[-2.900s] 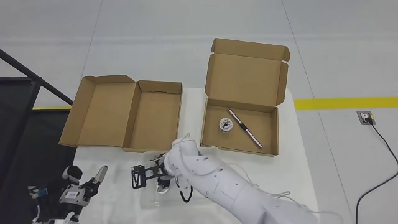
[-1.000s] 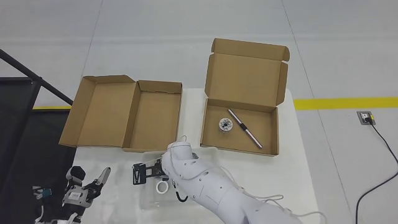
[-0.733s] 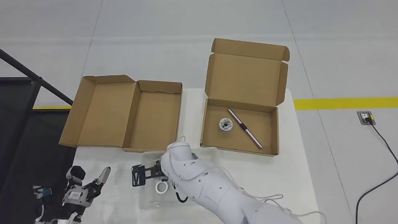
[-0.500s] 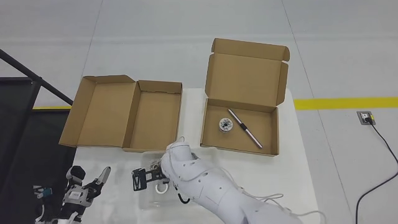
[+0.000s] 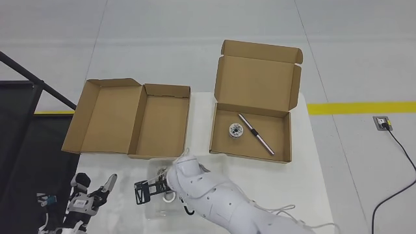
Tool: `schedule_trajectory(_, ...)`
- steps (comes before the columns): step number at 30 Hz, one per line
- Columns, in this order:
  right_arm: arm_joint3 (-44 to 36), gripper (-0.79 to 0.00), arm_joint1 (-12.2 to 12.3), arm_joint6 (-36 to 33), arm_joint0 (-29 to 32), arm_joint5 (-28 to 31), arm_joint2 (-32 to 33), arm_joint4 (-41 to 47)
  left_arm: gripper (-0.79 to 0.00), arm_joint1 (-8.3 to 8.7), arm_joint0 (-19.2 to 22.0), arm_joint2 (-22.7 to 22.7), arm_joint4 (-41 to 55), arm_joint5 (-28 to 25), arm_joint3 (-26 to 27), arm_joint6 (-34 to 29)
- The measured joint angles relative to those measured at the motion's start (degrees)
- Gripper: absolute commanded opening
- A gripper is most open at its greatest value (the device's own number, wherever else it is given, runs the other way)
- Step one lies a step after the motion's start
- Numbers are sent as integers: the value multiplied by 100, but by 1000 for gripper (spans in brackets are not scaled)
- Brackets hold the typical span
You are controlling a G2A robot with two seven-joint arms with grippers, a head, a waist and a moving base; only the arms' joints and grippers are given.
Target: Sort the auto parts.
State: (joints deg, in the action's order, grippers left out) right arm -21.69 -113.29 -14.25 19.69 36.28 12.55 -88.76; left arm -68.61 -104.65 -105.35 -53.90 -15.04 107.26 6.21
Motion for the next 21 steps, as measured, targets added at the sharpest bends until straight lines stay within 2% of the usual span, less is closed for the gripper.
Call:
schedule_trajectory(4, -163, -579, 97, -15, 19, -18, 76, -34, 0, -7, 0, 4, -14, -3, -1, 6)
schedule_trajectory(7, -311, -400, 190, 38, 54, -15, 124, -97, 0, -12, 1, 4, -18, -4, -1, 3)
schedule_trajectory(8, -373, -37, 229, 34, 74, -33, 152, -109, 0, -14, 1, 3, -24, -7, -2, -4)
schedule_trajectory(9, -416, 0, 256, 15, 91, -56, 181, -103, 0, -15, 2, 3, -30, -9, -2, -9)
schedule_trajectory(21, -506, 0, 312, -10, 166, -196, 261, -71, 0, -34, 12, 13, -53, -7, -5, -41)
